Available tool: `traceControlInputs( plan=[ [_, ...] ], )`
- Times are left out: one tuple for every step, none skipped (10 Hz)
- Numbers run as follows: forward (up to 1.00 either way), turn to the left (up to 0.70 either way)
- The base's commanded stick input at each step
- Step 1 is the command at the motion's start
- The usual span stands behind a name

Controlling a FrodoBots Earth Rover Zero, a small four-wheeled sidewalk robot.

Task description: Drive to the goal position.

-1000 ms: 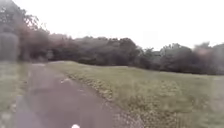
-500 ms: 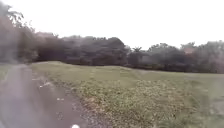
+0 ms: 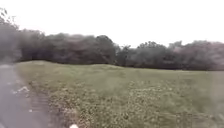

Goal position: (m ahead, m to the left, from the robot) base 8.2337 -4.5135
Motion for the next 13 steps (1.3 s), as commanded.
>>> traceControlInputs(
  plan=[
    [0.85,0.01],
    [0.85,0.01],
    [0.85,0.01],
    [0.85,0.01],
    [0.85,0.01],
    [0.85,0.01],
    [0.85,0.01],
    [0.85,0.01],
    [0.85,0.01],
    [0.85,0.01],
    [0.85,0.01],
    [0.85,0.01],
    [0.85,0.01]
  ],
)
